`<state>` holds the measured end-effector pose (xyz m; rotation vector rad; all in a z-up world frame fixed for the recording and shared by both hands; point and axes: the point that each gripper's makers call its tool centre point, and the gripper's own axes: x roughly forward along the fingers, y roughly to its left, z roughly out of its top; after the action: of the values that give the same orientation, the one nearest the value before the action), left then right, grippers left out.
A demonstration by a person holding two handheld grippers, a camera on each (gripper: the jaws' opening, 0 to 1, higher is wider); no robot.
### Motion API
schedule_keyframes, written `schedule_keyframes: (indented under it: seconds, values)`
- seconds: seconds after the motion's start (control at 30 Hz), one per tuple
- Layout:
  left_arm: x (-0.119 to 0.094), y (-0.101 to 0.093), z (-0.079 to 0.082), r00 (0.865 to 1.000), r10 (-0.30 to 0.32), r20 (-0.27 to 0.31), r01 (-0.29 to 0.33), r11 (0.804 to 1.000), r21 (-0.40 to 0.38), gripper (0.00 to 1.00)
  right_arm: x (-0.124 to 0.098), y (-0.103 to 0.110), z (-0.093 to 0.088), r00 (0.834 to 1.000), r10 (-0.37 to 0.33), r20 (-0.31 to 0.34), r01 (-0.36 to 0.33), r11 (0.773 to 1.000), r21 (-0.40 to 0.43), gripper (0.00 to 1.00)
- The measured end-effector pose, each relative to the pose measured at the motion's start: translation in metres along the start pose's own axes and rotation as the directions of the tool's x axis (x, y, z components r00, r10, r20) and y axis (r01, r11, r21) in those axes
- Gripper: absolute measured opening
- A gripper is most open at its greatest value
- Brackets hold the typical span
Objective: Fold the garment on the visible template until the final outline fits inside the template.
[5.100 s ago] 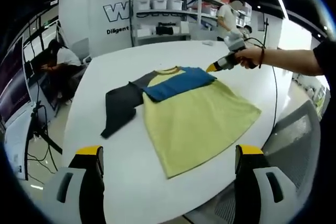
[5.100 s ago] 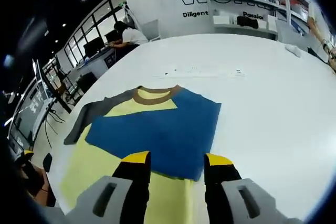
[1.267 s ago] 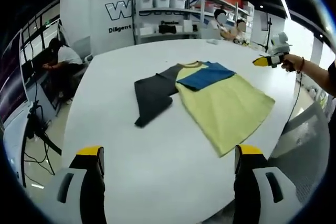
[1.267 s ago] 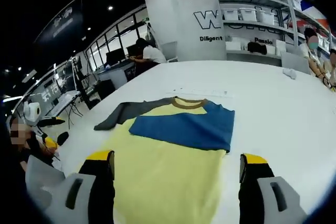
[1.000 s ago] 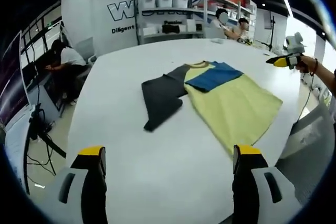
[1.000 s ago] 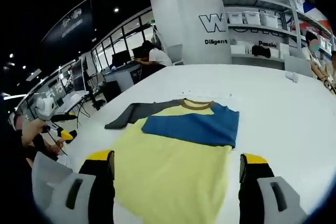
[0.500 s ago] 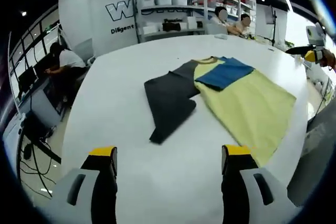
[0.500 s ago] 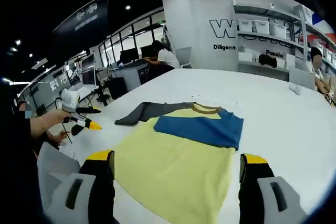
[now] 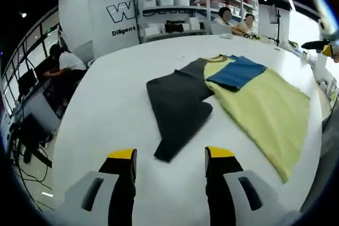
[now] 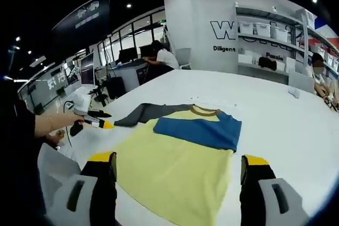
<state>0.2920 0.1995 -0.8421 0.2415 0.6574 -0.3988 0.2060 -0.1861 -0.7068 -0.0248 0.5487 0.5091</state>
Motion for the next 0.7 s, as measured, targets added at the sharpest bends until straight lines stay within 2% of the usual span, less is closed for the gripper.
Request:
schedule_keyframes:
  seconds: [0.1,0.27,0.4,0.57,0.63,0.7]
  values:
    - [0.004,0.001,-0.004,1.000,0.001,-0.015,-0.001,1.000,0.015,0.34,0.001,-0.001,-0.003,1.000,-0.006,-0.008,0.006,1.000,0.006,0.94]
    - [0.010,0.005,-0.011,0.999,0.004,-0.035,-0.003,1.000,0.019,0.26,0.001,-0.003,-0.008,1.000,-0.011,-0.012,0.011,0.999,0.035,0.92]
    - [0.012,0.003,-0.009,1.000,-0.008,-0.027,0.009,0.999,0.031,0.17,0.001,-0.008,-0.011,0.999,-0.027,-0.016,0.028,0.998,0.062,0.87]
    - [0.015,0.002,-0.006,0.999,-0.024,-0.022,0.024,0.999,0.022,0.09,0.000,-0.007,-0.011,0.999,-0.030,-0.014,0.031,0.997,0.072,0.86]
    - [0.015,0.001,-0.006,0.999,-0.029,-0.021,0.030,0.999,0.021,0.02,0.000,-0.008,-0.011,0.999,-0.034,-0.013,0.035,0.997,0.075,0.85]
    - [0.015,-0.002,-0.002,0.999,-0.041,-0.011,0.042,0.999,0.014,0.02,0.000,-0.009,-0.011,0.999,-0.038,-0.012,0.039,0.996,0.078,0.84]
